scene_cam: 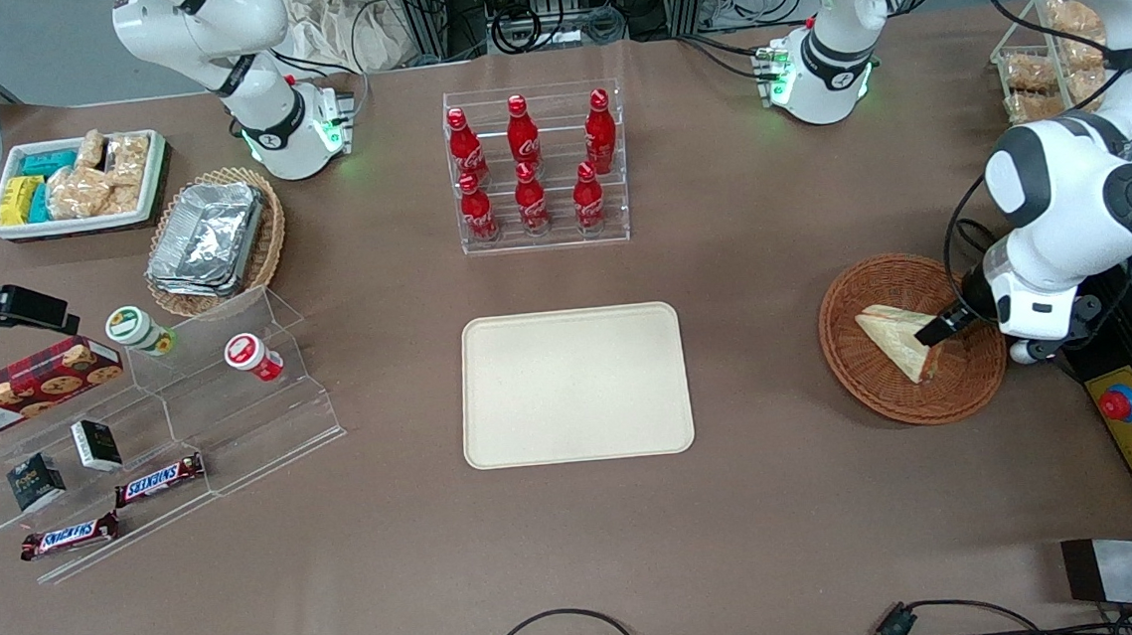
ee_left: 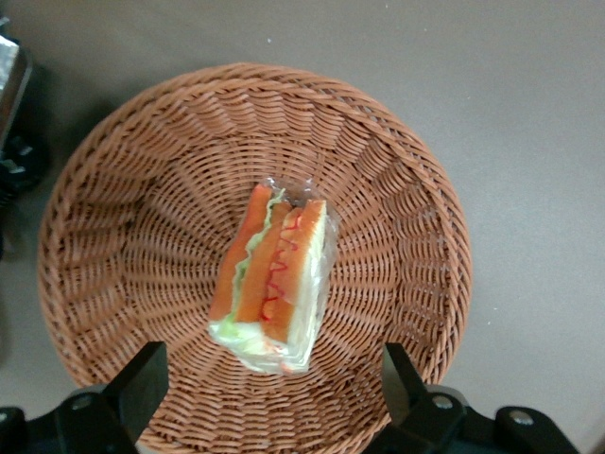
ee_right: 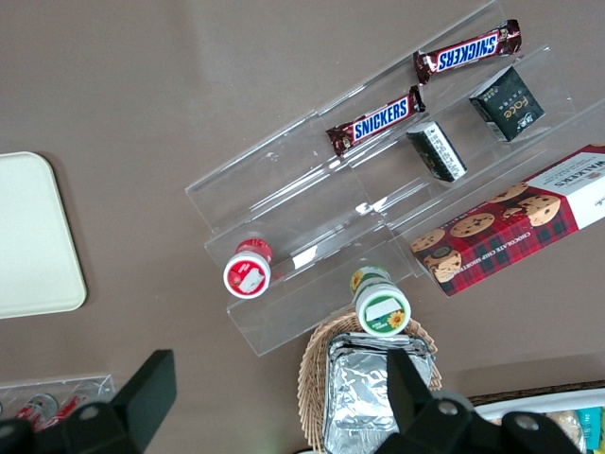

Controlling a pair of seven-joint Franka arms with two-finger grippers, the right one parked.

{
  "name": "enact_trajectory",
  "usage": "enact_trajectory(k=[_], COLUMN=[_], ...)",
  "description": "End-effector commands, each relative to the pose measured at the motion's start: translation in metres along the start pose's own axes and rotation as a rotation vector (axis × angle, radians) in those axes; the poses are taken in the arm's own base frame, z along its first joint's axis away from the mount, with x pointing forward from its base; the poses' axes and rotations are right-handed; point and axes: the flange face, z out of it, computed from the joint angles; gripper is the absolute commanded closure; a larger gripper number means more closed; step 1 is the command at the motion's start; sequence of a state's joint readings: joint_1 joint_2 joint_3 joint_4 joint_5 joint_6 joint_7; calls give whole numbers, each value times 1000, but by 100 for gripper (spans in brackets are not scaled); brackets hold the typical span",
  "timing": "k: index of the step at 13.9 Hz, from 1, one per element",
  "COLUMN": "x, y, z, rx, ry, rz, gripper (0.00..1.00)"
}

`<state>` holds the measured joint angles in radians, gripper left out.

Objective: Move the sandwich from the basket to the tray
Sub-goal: 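Lower the open left gripper around the sandwich and close it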

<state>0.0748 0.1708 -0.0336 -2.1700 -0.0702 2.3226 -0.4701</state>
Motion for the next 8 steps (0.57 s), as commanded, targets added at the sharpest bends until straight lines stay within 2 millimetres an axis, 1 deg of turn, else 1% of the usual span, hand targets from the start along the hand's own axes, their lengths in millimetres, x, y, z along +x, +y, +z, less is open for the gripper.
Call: enact_trajectory(k=[1,8], x=[-3,0], y=[5,6], z=[16,37], rx=[-17,-14], ry=[15,14], rz=[-8,-5], gripper=[0,0])
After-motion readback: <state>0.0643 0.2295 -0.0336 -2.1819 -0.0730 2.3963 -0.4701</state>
